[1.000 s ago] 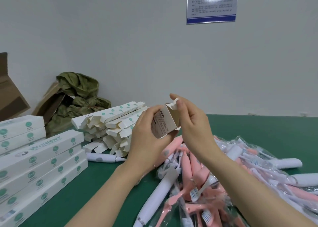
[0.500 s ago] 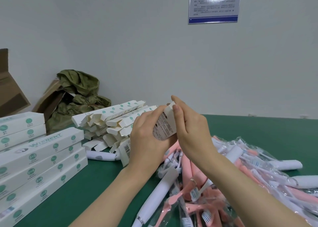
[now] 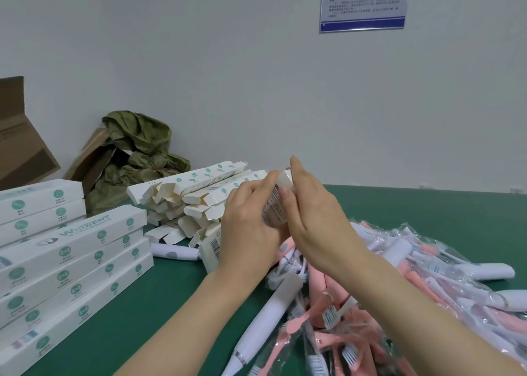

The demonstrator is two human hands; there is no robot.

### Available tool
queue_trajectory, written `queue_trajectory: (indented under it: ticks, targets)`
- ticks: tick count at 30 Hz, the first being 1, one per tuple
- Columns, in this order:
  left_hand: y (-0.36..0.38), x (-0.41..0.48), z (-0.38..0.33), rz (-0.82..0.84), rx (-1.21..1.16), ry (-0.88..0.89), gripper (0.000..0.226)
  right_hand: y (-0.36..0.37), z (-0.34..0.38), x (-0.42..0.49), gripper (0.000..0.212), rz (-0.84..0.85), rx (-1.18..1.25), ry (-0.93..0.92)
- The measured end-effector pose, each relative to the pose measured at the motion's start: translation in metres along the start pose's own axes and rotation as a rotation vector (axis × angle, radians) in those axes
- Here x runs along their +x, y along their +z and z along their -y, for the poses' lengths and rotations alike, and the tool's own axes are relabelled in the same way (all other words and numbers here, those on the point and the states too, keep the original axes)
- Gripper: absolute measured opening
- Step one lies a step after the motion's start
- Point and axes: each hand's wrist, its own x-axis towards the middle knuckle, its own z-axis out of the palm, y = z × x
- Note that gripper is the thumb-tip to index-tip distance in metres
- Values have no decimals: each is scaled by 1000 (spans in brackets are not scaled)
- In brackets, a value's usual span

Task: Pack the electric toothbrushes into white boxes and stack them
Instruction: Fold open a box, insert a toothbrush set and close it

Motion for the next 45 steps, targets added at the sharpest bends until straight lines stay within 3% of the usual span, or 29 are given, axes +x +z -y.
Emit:
queue_trajectory:
  ticks: [3, 6, 9, 12, 14, 16, 19, 23, 26, 27, 29, 33, 35, 39, 45]
  targets:
    - [-2, 3, 4, -2, 54, 21, 58, -5, 6, 6, 45, -70, 507, 208]
    - [-13, 14, 4, -100, -69, -3, 58, -17, 1, 19, 23, -176, 945, 550]
    - [-27, 25, -4, -255, -258, -10, 50, -19, -5, 18, 20, 68, 911, 857]
    - [-31, 27, -9, -310, -487, 1, 44, -7, -14, 14, 53, 221, 1050, 1041]
    - [-27, 26, -7, -321, -533, -38, 44, -2, -17, 12, 57, 149, 1270, 1154]
    - [-24, 24, -2, -351, -600, -116, 40, 0, -24, 13, 35, -45, 1436, 1240]
    - [-23, 27, 8, -326, -726, -269, 41, -2, -35, 12, 10, -86, 1585, 1227]
    - [-25, 34, 30, -139, -849, -451, 57, -15, -47, 15, 15, -54, 1626, 1186]
    - [-29, 37, 44, -229, -306, -682, 89, -27, -57, 22, 12, -254, 1232, 1009]
    - [-31, 36, 46, -251, -139, -649, 92, -30, -57, 24, 11, -312, 1030, 929]
    - [-33, 32, 43, -204, 17, -387, 86, -32, -49, 23, 10, -319, 752, 765]
    - [-28, 24, 27, 113, 219, 133, 88, -22, -14, 19, 2, -186, 625, 525]
    - [-23, 19, 26, 237, 333, 289, 84, -17, -3, 18, 3, -147, 650, 452]
    - [-24, 17, 28, 206, 326, 241, 68, -23, 0, 17, 14, -120, 784, 487]
    - [-23, 15, 28, 234, 264, 119, 77, -28, -5, 16, 19, -102, 831, 587]
